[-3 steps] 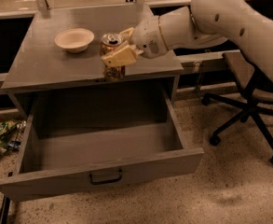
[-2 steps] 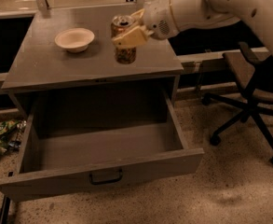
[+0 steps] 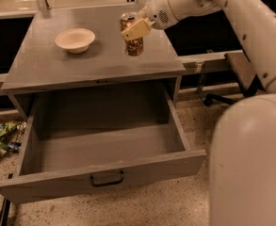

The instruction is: Pick orange can from top drawer and place on counter

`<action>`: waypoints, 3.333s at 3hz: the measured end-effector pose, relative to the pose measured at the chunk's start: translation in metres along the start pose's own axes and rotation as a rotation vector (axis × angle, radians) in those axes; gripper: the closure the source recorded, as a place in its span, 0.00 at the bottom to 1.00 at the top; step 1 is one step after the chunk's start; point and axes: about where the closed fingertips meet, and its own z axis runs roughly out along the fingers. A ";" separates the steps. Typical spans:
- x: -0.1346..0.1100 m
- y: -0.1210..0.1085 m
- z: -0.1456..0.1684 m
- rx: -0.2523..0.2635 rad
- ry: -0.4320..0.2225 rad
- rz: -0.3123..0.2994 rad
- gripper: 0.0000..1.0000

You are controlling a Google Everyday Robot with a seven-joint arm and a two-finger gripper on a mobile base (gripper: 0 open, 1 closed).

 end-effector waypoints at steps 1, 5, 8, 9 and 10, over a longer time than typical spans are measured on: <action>0.004 -0.041 0.017 0.042 0.023 -0.012 1.00; -0.020 -0.059 0.068 0.117 -0.098 0.106 1.00; -0.007 -0.081 0.103 0.253 -0.144 0.179 0.82; 0.005 -0.091 0.112 0.260 -0.148 0.203 0.51; 0.008 -0.097 0.115 0.260 -0.141 0.201 0.28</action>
Offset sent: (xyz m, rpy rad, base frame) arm 0.0481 0.0018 -0.0090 -0.0304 -0.0301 -0.0350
